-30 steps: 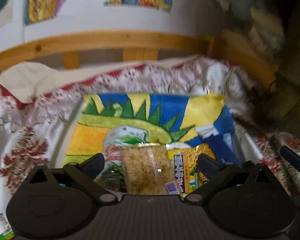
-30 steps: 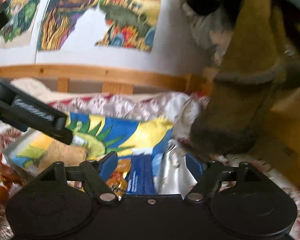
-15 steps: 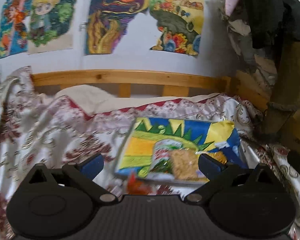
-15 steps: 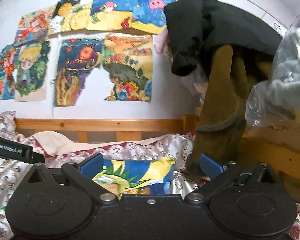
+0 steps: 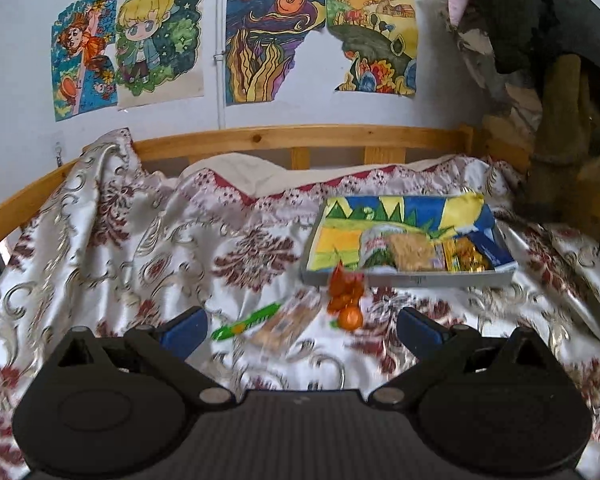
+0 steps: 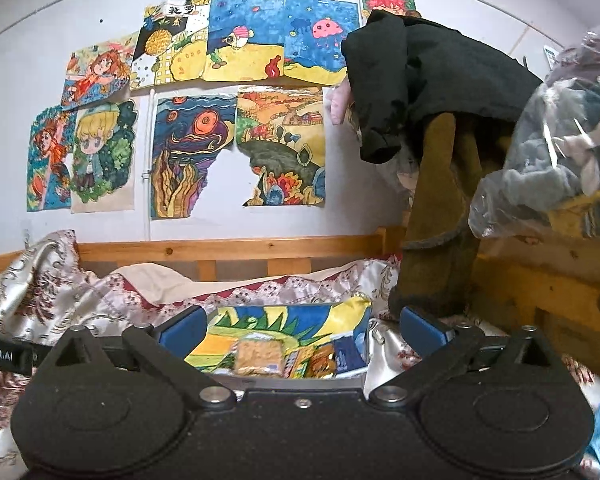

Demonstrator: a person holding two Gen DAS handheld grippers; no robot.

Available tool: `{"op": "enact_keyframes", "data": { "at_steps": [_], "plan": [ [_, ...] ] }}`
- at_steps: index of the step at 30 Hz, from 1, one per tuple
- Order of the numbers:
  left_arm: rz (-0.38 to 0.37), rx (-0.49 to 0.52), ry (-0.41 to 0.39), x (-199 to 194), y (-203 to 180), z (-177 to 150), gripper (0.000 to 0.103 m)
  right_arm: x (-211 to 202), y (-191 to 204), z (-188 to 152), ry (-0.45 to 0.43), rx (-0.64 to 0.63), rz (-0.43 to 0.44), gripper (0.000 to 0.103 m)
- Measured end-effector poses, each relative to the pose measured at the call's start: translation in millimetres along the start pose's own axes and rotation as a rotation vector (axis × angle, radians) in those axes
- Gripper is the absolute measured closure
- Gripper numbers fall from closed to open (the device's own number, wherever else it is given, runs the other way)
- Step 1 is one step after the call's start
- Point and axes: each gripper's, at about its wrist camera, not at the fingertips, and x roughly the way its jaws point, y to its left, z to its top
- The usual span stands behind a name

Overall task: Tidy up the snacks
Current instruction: 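Open both tools and lift them back from the tray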

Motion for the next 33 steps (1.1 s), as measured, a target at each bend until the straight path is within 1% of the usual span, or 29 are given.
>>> {"op": "enact_keyframes", "data": {
  "at_steps": [3, 6, 10, 15, 19, 22, 29, 33],
  "plan": [
    [0.0, -0.005, 0.022, -14, 3, -12, 0.0, -14, 5, -4, 0.023, -0.002, 0.011, 0.001],
    [-0.019, -0.003, 0.054, -23, 8, -22, 0.0, -24, 10, -11, 0.06, -0.003, 0.018, 0.001],
    [-0.002, -0.031, 0.072, -33, 16, -35, 0.0, -36, 19, -18, 0.092, -0.025, 0.033, 0.001],
    [0.033, -0.029, 0.055, -46, 18, -40, 0.0, -50, 31, -27, 0.116, -0.048, 0.057, 0.001],
    [0.067, -0.011, 0.07, -47, 15, -41, 0.0, -54, 39, -34, 0.147, -0.063, 0.076, 0.001],
    [0.097, 0.004, 0.093, -46, 13, -44, 0.0, -57, 43, -37, 0.151, -0.079, 0.089, 0.001],
    [0.106, 0.018, 0.103, -46, 11, -46, 0.0, -55, 47, -39, 0.162, -0.095, 0.1, 0.001],
    [0.118, 0.01, 0.125, -42, 12, -46, 0.0, -51, 50, -41, 0.18, -0.1, 0.103, 0.001]
  ]
}}
